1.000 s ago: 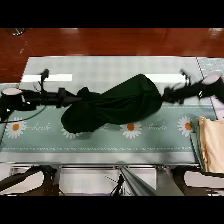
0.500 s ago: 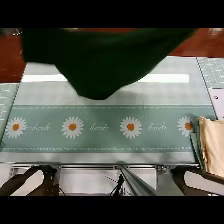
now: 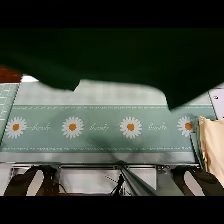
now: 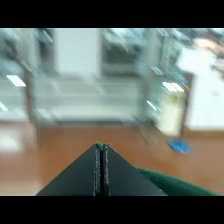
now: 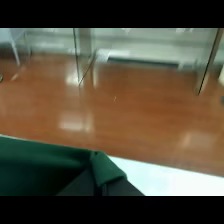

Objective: Fold the shirts.

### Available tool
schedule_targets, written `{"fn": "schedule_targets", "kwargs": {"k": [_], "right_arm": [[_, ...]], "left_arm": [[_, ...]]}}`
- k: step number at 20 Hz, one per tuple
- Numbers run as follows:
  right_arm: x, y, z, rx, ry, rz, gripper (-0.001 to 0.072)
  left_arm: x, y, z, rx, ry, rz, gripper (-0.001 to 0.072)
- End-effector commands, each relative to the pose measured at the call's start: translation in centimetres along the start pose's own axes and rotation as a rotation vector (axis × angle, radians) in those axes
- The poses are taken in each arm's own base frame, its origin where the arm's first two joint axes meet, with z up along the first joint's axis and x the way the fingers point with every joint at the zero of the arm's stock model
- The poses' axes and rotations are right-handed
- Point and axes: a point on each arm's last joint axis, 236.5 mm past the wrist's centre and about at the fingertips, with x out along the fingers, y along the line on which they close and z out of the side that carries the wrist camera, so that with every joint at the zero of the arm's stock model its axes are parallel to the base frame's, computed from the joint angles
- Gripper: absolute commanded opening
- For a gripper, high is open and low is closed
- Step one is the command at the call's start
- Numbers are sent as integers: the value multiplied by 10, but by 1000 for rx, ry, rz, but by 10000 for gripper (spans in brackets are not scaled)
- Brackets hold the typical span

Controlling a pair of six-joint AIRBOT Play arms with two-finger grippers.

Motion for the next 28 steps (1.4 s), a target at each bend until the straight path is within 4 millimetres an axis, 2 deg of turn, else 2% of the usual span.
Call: {"fn": "schedule_targets", "kwargs": {"k": [1, 3, 4, 5, 6, 8, 11, 13, 15, 16, 17, 18, 20, 23, 26, 28], "right_arm": [[-49, 18, -8, -22, -32, -20, 18], [-55, 20, -18, -23, 4, -20, 18], [-54, 20, -24, -21, 28, -21, 18], [-49, 18, -29, -12, 47, -19, 18], [-41, 15, -37, 1, 79, -17, 18], [-13, 6, -66, 48, 184, 1, 18], [39, -15, -134, 131, 383, 11, 18], [80, -33, -181, 196, 461, 5, 18], [124, -54, -230, 250, 528, -11, 18], [148, -64, -254, 281, 573, -17, 18], [171, -73, -273, 301, 614, -14, 18], [197, -80, -283, 323, 627, -1, 18], [250, -96, -300, 383, 653, 18, 18], [325, -105, -321, 508, 704, 92, 18], [388, -111, -330, 633, 674, 163, 18], [414, -111, -337, 739, 655, 191, 18]], "left_arm": [[-58, 2, 27, 72, -104, 98, 24], [-63, 1, 17, 73, -62, 98, 24], [-58, 3, 4, 64, -7, 98, 24], [-50, 7, -14, 40, 59, 99, 24], [-38, 11, -41, 7, 148, 93, 24], [-8, 14, -102, -62, 323, 52, 24], [37, 17, -223, -225, 598, -21, 24], [62, 22, -299, -299, 712, -45, 24], [88, 33, -360, -359, 755, -12, 24], [102, 36, -384, -376, 771, -3, 24], [116, 36, -402, -386, 788, 0, 24], [134, 36, -416, -393, 792, 2, 24], [171, 38, -436, -410, 788, 15, 24], [219, 43, -468, -480, 833, 45, 25], [252, 37, -489, -560, 856, 49, 25], [262, 27, -498, -602, 868, 31, 25]]}}
